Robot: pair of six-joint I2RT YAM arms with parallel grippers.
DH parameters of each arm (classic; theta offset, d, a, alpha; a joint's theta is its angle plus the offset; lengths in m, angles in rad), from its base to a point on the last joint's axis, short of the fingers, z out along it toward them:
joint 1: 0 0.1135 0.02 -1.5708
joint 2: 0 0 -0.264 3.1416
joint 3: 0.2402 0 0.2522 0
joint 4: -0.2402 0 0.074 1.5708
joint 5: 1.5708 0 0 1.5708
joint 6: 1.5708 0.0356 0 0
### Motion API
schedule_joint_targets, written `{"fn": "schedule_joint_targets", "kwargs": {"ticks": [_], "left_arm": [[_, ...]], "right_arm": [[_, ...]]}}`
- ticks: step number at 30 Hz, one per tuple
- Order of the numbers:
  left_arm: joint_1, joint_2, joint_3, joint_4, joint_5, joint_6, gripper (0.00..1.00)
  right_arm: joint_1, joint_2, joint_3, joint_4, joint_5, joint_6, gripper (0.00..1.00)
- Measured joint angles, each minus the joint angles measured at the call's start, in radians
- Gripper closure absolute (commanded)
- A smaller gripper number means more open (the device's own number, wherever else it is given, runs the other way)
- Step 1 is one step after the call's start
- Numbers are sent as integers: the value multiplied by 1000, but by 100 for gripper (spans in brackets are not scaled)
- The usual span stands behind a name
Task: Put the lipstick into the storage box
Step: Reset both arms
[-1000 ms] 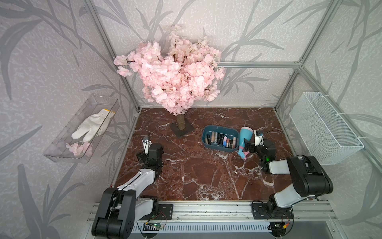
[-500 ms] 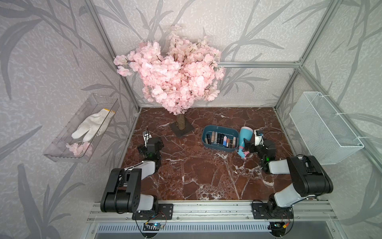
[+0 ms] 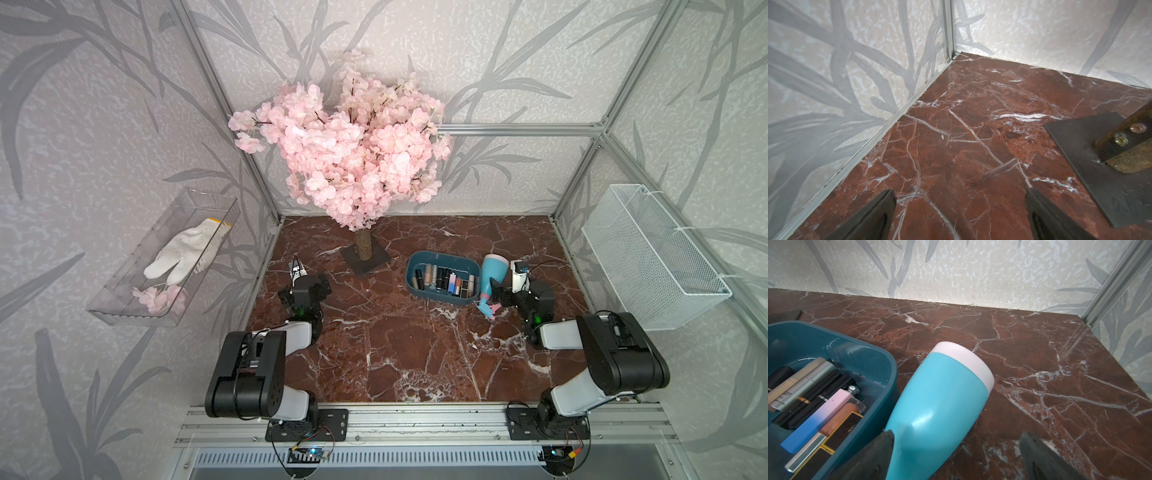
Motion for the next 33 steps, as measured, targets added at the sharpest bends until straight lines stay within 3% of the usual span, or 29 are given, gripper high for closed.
{"fn": "schedule_joint_targets", "kwargs": {"ticks": [8, 33], "left_arm": [[0, 42, -5, 47, 48, 21, 0], [0, 42, -5, 62, 53, 22, 0]], "right_arm": [[0, 0, 0, 0, -8, -1, 1], [2, 0, 0, -3, -26, -20, 1]]}}
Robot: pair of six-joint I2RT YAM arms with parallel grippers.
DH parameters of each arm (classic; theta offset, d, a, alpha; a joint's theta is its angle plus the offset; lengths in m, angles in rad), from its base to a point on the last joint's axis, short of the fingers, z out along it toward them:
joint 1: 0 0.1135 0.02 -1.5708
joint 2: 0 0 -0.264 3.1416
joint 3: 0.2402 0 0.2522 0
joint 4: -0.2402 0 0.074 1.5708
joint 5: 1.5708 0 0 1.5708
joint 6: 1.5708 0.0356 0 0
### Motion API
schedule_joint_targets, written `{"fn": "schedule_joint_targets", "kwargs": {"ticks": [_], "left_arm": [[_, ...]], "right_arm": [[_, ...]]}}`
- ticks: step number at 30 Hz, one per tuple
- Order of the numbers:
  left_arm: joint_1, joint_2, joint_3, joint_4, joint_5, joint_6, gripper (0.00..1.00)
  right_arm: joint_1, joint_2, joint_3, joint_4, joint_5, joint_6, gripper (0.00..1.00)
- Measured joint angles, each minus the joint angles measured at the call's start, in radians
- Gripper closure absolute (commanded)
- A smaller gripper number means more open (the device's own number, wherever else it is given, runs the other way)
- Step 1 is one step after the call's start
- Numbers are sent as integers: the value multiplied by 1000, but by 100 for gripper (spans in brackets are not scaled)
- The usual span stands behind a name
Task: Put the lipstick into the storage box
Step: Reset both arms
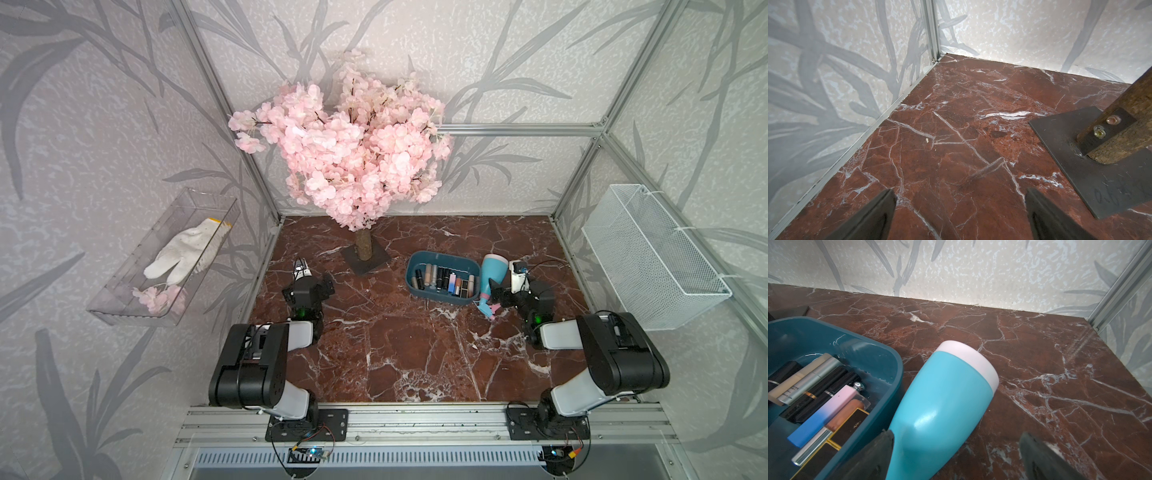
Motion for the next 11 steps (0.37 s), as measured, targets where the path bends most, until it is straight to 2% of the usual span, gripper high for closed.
{"fn": "schedule_joint_targets", "kwargs": {"ticks": [11], "left_arm": [[0, 0, 0, 0, 0, 0, 0]], "right_arm": [[2, 0, 0, -3, -1, -6, 1]]}}
